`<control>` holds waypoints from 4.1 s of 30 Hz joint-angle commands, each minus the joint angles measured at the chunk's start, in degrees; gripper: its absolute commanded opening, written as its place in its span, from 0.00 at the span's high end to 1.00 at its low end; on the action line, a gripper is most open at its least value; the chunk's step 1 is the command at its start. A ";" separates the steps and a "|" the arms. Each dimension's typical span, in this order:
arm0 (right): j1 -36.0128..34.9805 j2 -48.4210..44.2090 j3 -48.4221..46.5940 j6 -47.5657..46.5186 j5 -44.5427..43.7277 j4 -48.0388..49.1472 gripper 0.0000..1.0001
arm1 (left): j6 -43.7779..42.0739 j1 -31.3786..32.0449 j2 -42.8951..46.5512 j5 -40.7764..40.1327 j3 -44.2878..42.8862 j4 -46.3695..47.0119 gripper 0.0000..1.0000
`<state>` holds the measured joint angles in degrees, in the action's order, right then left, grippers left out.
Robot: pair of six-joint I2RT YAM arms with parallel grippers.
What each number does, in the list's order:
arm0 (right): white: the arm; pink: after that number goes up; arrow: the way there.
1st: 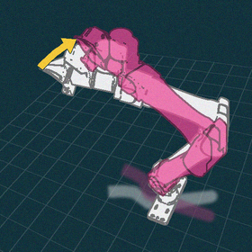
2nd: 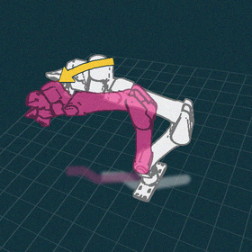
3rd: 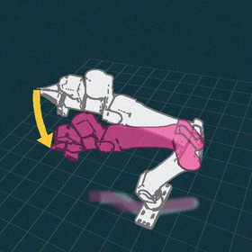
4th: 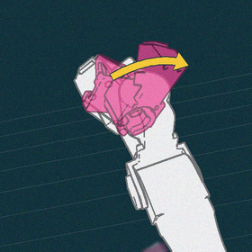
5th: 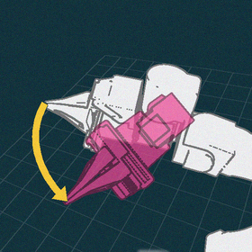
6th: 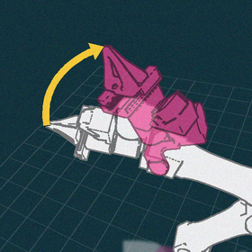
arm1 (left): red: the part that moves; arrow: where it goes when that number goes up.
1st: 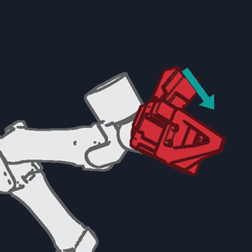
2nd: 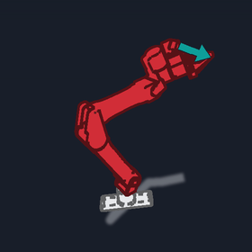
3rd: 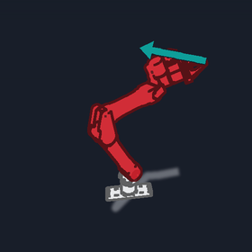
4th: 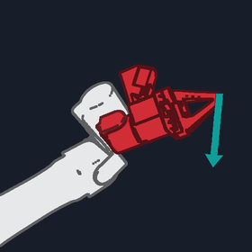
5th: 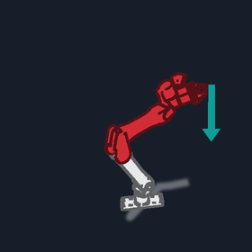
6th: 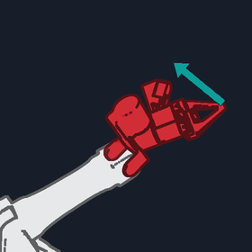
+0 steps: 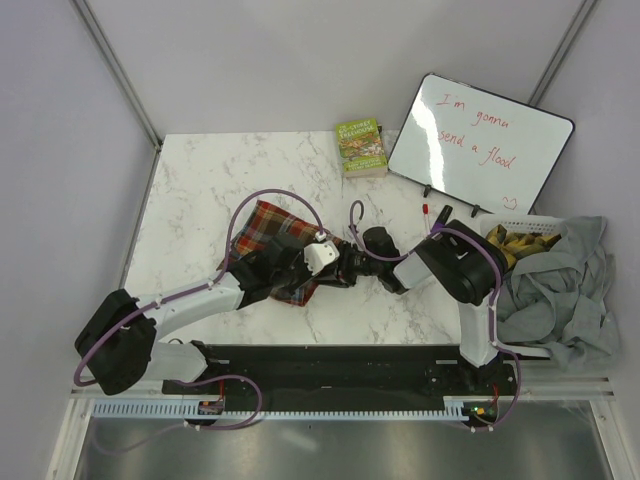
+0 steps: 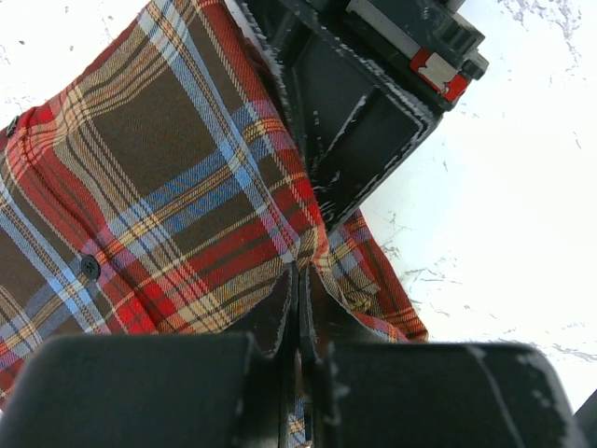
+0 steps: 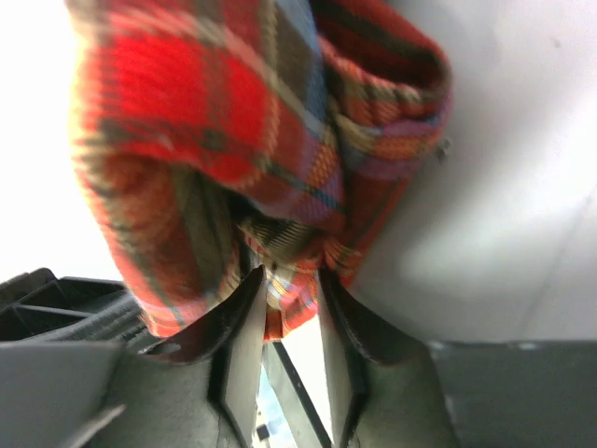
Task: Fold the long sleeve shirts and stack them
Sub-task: Fold the shirt
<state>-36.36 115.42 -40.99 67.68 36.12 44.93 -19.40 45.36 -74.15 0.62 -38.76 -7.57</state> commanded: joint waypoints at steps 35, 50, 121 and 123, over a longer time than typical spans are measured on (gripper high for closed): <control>3.40 0.25 -11.83 -20.83 5.37 -36.13 1.00 | 4.81 -3.79 1.82 -0.36 2.55 3.62 0.98; 4.81 -0.28 -25.72 -45.70 -2.45 -56.87 1.00 | 0.95 -18.09 10.61 16.95 -1.93 -10.79 0.33; 0.15 19.41 -65.09 -112.33 -19.51 -85.80 1.00 | -1.88 -46.07 -52.15 55.71 -48.43 -49.48 0.35; 0.15 19.32 -65.09 -111.98 -19.07 -85.88 1.00 | -0.04 -46.07 -51.89 57.20 -47.46 -48.50 0.43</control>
<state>-36.23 131.76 -106.43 -43.33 19.40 -39.20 -23.59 -1.13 -126.02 54.22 -87.72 -56.90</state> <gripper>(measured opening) 0.007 0.629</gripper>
